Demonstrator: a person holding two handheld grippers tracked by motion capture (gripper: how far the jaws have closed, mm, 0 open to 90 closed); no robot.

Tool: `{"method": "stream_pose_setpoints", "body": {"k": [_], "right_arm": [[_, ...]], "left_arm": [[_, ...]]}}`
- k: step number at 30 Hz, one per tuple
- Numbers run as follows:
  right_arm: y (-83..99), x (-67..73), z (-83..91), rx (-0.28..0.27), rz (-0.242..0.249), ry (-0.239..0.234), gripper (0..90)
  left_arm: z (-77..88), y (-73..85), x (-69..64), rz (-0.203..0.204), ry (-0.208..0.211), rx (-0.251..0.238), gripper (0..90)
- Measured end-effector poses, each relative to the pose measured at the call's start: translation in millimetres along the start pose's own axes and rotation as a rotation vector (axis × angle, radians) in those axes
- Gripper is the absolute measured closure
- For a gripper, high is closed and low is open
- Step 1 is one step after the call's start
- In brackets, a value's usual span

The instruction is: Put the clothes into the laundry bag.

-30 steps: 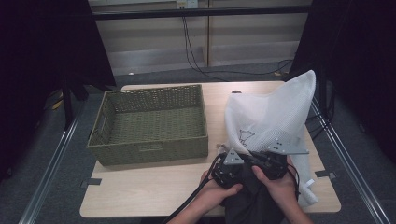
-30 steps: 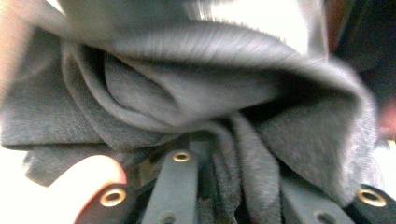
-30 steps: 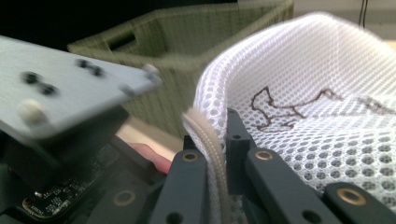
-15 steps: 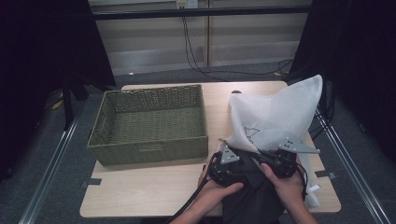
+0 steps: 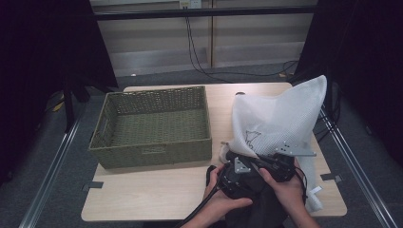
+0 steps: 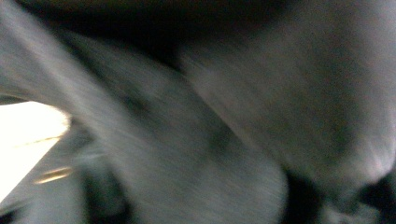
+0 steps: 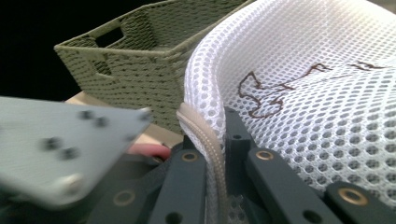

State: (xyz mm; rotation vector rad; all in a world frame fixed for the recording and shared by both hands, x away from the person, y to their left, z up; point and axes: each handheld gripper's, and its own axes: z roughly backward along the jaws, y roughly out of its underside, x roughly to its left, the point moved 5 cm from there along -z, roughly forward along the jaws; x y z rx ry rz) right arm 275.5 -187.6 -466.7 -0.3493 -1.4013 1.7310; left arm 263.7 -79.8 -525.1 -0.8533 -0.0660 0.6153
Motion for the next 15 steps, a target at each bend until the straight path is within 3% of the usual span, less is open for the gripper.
{"method": "stream_pose_setpoints", "body": {"k": [1,2,3,6,8,10,12,13,15], "right_arm": [[-0.7,1.3,0.3,0.002,-0.007,-0.004,88.0],[-1.9,2.6,0.7,0.002,-0.004,-0.008,87.6],[-4.7,5.9,1.5,0.000,0.002,-0.018,87.5],[-14.5,17.6,3.8,-0.015,0.037,-0.040,87.8],[-19.4,21.1,8.9,-0.037,0.044,-0.050,88.1],[-22.5,18.5,14.5,-0.066,0.022,-0.061,88.3],[-21.6,14.8,16.5,-0.067,-0.008,-0.069,88.3],[-20.2,13.3,16.0,-0.061,-0.011,-0.069,88.3],[-13.6,10.1,12.0,-0.030,-0.010,-0.056,88.3]], "left_arm": [[0.5,-2.5,0.3,0.002,0.013,-0.023,50.3],[1.3,-5.8,-0.2,0.014,0.046,-0.037,62.5],[1.8,-10.2,-2.1,0.015,0.066,-0.057,68.7],[8.0,-23.0,-9.8,0.005,0.065,-0.158,72.8],[16.5,-31.1,-8.8,0.074,0.064,-0.261,73.1],[21.5,-34.9,-0.5,0.162,-0.007,-0.341,72.6],[14.8,-33.6,6.1,0.187,-0.061,-0.320,70.9],[3.2,-29.8,9.3,0.174,-0.069,-0.263,69.7],[-15.1,-21.1,11.2,0.173,-0.022,-0.162,64.2]]}}
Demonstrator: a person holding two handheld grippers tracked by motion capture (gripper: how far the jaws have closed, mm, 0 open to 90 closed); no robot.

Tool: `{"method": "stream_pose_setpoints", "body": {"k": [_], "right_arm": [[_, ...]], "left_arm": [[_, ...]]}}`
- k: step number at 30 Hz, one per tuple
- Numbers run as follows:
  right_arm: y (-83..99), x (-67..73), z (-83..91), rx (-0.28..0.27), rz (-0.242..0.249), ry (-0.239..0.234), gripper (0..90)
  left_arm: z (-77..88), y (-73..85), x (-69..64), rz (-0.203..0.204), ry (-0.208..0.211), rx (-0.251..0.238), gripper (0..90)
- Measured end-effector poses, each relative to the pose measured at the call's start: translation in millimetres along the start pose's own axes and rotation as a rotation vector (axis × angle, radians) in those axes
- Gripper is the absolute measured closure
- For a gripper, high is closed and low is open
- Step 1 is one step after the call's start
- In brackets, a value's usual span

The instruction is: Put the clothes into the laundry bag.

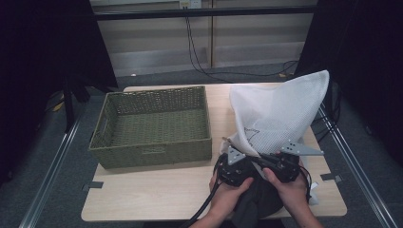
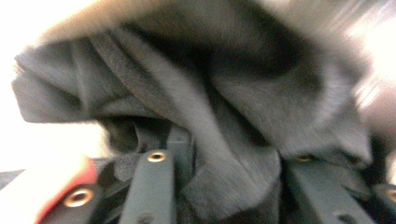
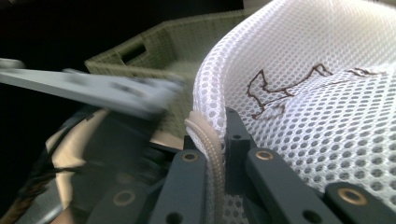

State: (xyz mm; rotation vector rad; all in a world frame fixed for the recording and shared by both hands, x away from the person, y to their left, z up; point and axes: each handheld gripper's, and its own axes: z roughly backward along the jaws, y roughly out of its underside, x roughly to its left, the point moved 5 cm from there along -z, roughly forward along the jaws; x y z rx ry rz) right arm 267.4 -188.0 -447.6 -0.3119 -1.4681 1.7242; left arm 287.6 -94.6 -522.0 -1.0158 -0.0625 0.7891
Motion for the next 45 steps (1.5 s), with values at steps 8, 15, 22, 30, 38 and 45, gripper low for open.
{"method": "stream_pose_setpoints", "body": {"k": [8,15,22,30,38,45], "right_arm": [[6.8,-16.1,-0.1,0.007,-0.035,0.042,88.0],[8.9,-15.3,-6.6,0.008,-0.036,0.048,87.3],[10.1,-3.9,-13.6,0.044,-0.022,0.020,87.6],[-6.5,14.0,-0.7,-0.029,-0.027,-0.093,87.5],[13.6,-5.3,-8.4,0.064,-0.069,-0.040,88.0],[12.5,-11.7,-6.5,0.041,-0.068,-0.010,88.1]], "left_arm": [[31.3,10.5,-5.9,-0.120,0.107,0.055,18.8],[29.0,34.7,-12.8,-0.160,0.068,0.210,2.8],[17.5,23.5,-9.6,-0.070,-0.006,0.111,64.2],[40.2,-14.3,-25.7,-0.008,0.082,-0.210,79.4],[16.7,15.2,-24.7,-0.014,0.141,0.013,55.6],[63.8,22.0,-7.1,-0.089,0.054,-0.073,21.7]]}}
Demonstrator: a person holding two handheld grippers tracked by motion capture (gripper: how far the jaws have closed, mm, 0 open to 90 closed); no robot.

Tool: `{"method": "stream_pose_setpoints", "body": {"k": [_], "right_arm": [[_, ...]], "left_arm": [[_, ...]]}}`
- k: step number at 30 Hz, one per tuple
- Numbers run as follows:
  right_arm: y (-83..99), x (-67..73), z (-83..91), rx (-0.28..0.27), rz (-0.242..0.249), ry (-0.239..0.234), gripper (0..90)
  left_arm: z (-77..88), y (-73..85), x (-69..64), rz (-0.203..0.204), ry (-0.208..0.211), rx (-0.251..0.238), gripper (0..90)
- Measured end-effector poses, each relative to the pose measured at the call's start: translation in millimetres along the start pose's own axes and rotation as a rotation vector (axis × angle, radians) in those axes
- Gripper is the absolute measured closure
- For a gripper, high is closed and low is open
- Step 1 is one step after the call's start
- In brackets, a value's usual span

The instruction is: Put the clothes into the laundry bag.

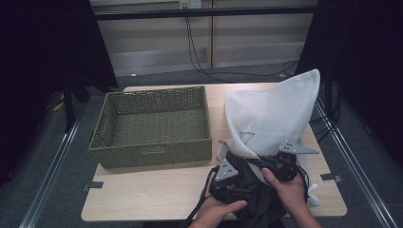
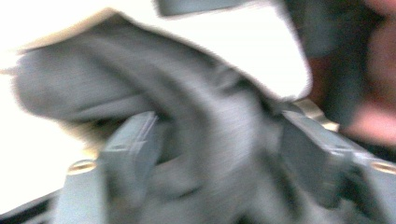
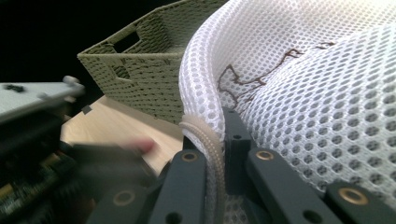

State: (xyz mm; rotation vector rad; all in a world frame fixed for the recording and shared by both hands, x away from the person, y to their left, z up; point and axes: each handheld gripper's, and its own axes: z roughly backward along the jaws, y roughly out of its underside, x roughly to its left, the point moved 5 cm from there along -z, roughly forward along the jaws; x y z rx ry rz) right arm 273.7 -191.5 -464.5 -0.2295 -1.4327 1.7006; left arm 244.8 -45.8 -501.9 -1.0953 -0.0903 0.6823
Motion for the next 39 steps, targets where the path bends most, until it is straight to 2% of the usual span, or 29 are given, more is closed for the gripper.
{"method": "stream_pose_setpoints", "body": {"k": [2,3,4,6,8,9,11,13,14,15,16,18,19,20,21,22,25,27,28,29,30,32,33,36,39], "right_arm": [[-0.2,0.3,-0.6,-0.001,0.004,0.004,88.1],[-0.3,0.7,-1.3,-0.002,0.008,0.007,88.1],[0.0,1.1,-2.1,0.001,0.010,0.009,88.1],[1.6,1.6,-4.6,0.009,0.012,0.004,88.1],[2.7,2.3,-6.4,0.014,0.010,0.004,88.2],[3.1,3.2,-7.3,0.017,0.009,0.001,88.2],[2.8,4.6,-8.2,0.019,0.021,-0.006,88.2],[2.0,7.9,-8.5,0.021,0.031,-0.019,88.2],[1.4,9.4,-8.3,0.021,0.039,-0.023,88.3],[-0.4,12.0,-7.1,0.016,0.047,-0.023,88.4],[-2.7,13.1,-5.2,0.008,0.051,-0.025,88.4],[-8.5,14.7,1.8,-0.021,0.031,-0.043,88.4],[-12.6,15.6,6.1,-0.039,0.017,-0.066,88.4],[-17.1,17.4,10.8,-0.054,0.004,-0.086,88.4],[-20.5,18.8,14.4,-0.068,0.002,-0.100,88.3],[-25.3,21.9,19.8,-0.085,-0.013,-0.121,88.3],[-23.4,18.8,22.0,-0.072,-0.005,-0.114,88.4],[-15.0,10.6,17.8,-0.041,-0.027,-0.106,88.4],[-10.3,5.6,15.3,-0.029,-0.031,-0.091,88.5],[-6.2,1.1,13.2,-0.008,-0.031,-0.066,88.6],[-2.5,-3.5,11.3,0.009,-0.030,-0.042,88.6],[1.8,-7.8,9.6,0.035,-0.034,-0.019,88.7],[4.9,-9.5,8.6,0.056,-0.010,0.001,88.7],[10.3,-13.0,8.6,0.092,0.000,0.026,88.8],[16.5,-18.5,11.0,0.135,0.010,0.043,88.9]], "left_arm": [[1.5,10.8,8.9,0.028,-0.055,0.073,10.8],[-1.3,16.8,11.0,0.046,-0.048,0.118,7.2],[-6.5,23.0,11.1,0.059,-0.022,0.165,6.6],[-13.8,25.5,7.0,0.043,-0.010,0.190,7.0],[-21.0,22.0,1.9,0.025,-0.032,0.213,14.9],[-23.0,20.1,0.7,0.018,-0.030,0.225,23.5],[-33.8,14.2,-3.0,0.079,0.040,0.225,48.8],[-42.3,10.3,-1.4,0.146,0.080,0.206,70.8],[-46.5,6.5,0.5,0.195,0.104,0.176,77.8],[-47.9,2.5,1.5,0.211,0.121,0.140,82.7],[-47.2,-3.1,0.0,0.218,0.141,0.086,84.8],[-40.5,-17.6,-7.6,0.179,0.186,-0.024,85.5],[-36.7,-25.4,-13.3,0.147,0.202,-0.088,85.5],[-34.5,-30.0,-16.6,0.110,0.194,-0.117,85.5],[-33.5,-34.4,-21.1,0.056,0.177,-0.142,85.2],[-35.5,-35.0,-23.1,0.045,0.171,-0.152,84.6],[-50.6,-22.6,-22.3,0.070,0.180,-0.066,80.9],[-53.5,-13.5,-21.6,0.060,0.175,-0.020,75.5],[-51.5,-10.8,-20.8,0.056,0.182,-0.006,69.7],[-48.3,-8.7,-19.5,0.066,0.184,0.013,61.3],[-45.0,-7.6,-17.7,0.058,0.180,0.029,52.2],[-32.0,-5.5,-10.6,0.064,0.183,0.030,37.9],[-24.1,-4.5,-4.4,0.053,0.172,0.032,34.3],[-0.3,-2.0,12.9,0.047,0.150,0.017,25.6],[23.8,3.3,39.1,0.053,0.058,0.010,25.3]]}}
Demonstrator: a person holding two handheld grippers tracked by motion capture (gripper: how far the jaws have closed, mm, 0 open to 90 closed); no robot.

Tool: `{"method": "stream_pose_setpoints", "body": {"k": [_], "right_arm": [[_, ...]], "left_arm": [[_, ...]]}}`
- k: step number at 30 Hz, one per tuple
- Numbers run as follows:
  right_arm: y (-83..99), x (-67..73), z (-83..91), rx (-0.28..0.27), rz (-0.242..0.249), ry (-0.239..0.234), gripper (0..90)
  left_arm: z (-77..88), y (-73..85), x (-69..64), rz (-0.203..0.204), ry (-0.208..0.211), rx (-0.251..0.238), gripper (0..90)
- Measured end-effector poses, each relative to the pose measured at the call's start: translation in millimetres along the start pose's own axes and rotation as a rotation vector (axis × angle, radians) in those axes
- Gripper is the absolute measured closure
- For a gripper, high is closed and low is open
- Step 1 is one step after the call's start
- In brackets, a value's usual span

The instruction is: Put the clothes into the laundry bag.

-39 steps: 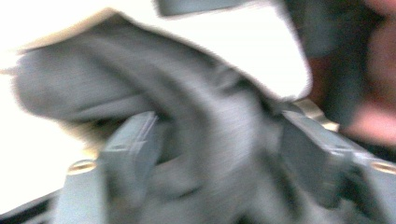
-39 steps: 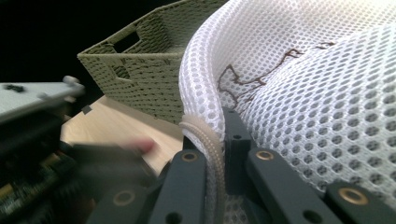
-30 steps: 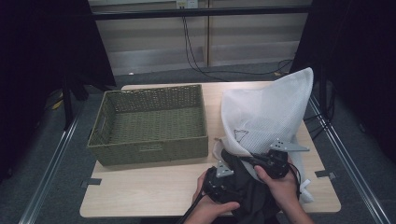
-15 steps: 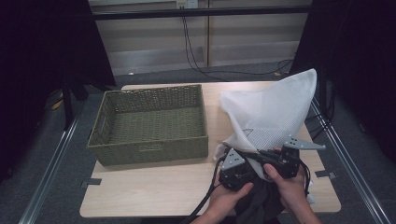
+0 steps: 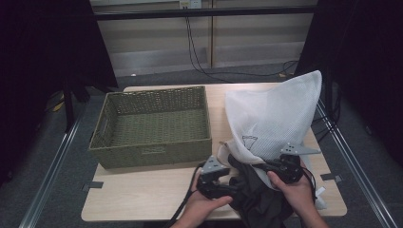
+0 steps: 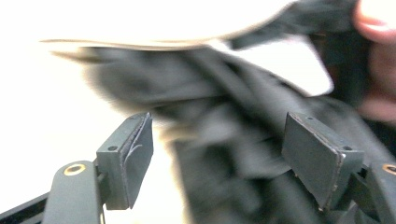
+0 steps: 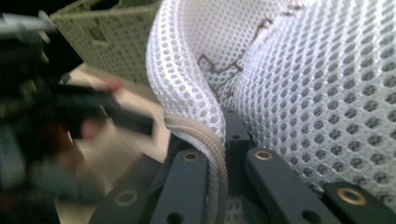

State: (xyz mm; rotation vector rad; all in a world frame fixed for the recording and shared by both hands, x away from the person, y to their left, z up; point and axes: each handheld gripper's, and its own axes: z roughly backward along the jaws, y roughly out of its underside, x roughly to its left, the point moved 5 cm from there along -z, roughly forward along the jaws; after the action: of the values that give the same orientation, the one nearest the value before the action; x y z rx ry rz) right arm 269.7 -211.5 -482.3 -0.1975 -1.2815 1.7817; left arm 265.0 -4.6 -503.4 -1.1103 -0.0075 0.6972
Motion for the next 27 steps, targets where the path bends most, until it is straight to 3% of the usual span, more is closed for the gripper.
{"method": "stream_pose_setpoints", "body": {"k": [3,4,6,7,15,17,19,21,24,27], "right_arm": [[7.8,-4.9,4.8,0.038,0.043,-0.014,89.0],[10.2,-6.2,6.9,0.051,0.064,-0.017,89.0],[14.9,-8.0,12.5,0.071,0.102,-0.030,89.1],[17.3,-8.4,16.1,0.079,0.118,-0.043,89.0],[32.3,-8.0,40.0,0.148,0.157,-0.169,89.3],[34.4,-4.4,38.5,0.168,0.169,-0.178,89.4],[36.6,-0.1,33.1,0.205,0.208,-0.158,89.4],[38.7,4.5,24.9,0.236,0.246,-0.118,89.4],[39.0,10.2,14.1,0.257,0.298,-0.020,89.3],[33.3,12.5,5.5,0.227,0.307,0.098,89.3]], "left_arm": [[6.2,5.5,23.9,0.017,-0.155,0.048,31.2],[5.3,6.6,28.6,0.030,-0.182,0.058,32.7],[-3.1,8.8,35.0,0.079,-0.195,0.070,35.0],[-8.8,9.7,34.6,0.079,-0.203,0.086,36.6],[-41.5,5.6,23.2,0.003,-0.218,0.181,50.3],[-44.5,4.3,22.7,-0.027,-0.203,0.202,62.4],[-45.9,4.9,22.1,-0.028,-0.157,0.216,78.0],[-46.4,5.9,20.8,-0.012,-0.109,0.214,85.1],[-44.0,8.1,17.0,-0.062,-0.084,0.229,87.4],[-41.4,11.3,10.5,-0.104,-0.065,0.238,88.0]]}}
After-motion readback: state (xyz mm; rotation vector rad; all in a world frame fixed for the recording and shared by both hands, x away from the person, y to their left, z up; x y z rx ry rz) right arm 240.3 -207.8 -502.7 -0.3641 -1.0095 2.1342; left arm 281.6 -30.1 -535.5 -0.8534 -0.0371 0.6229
